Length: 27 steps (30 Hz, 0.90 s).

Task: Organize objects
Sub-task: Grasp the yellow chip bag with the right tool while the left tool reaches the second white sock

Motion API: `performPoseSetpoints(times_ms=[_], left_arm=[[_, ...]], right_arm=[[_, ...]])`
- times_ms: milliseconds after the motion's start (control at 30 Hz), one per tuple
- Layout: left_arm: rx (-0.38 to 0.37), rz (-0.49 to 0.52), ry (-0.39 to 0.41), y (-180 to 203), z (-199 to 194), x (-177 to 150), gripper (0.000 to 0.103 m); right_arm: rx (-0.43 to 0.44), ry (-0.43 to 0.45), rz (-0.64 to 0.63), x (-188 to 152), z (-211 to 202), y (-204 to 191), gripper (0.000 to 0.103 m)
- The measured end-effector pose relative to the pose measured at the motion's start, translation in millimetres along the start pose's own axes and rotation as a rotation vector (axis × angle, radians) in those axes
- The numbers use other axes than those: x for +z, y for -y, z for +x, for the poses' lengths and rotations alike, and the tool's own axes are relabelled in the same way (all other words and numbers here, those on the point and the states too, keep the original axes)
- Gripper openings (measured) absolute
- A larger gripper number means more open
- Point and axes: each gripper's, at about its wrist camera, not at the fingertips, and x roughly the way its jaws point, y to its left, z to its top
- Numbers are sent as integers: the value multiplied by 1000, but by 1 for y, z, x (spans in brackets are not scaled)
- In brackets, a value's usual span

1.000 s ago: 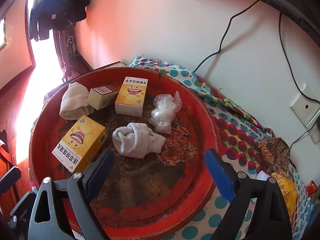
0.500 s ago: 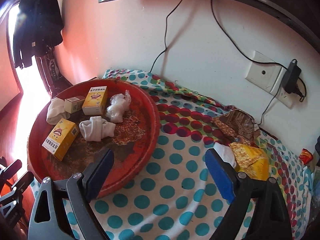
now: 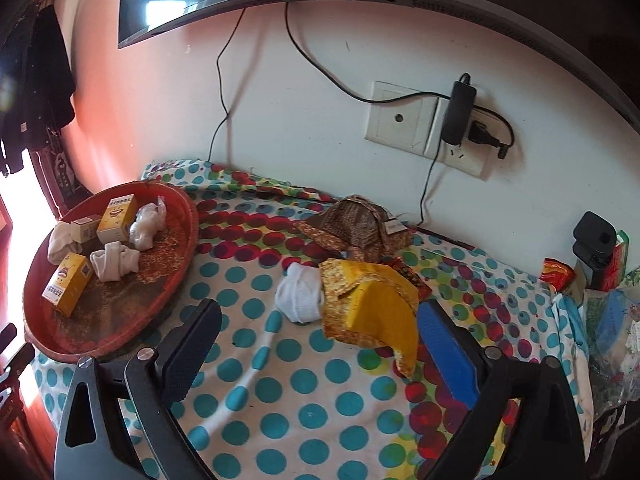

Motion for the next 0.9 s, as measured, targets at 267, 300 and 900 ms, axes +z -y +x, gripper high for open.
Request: performPoseSetpoints(times_ms=[267, 300, 900], left_arm=[[-4, 156, 72, 27, -10, -7, 57], [-18, 162, 73, 30, -11, -8, 58], [-146, 367, 148, 116, -15, 3, 70]], right_arm=[[-9, -35, 42, -13, 30, 32, 99], [-2, -43, 53, -15, 36, 36, 99], [56, -30, 0, -19, 92, 32, 97]])
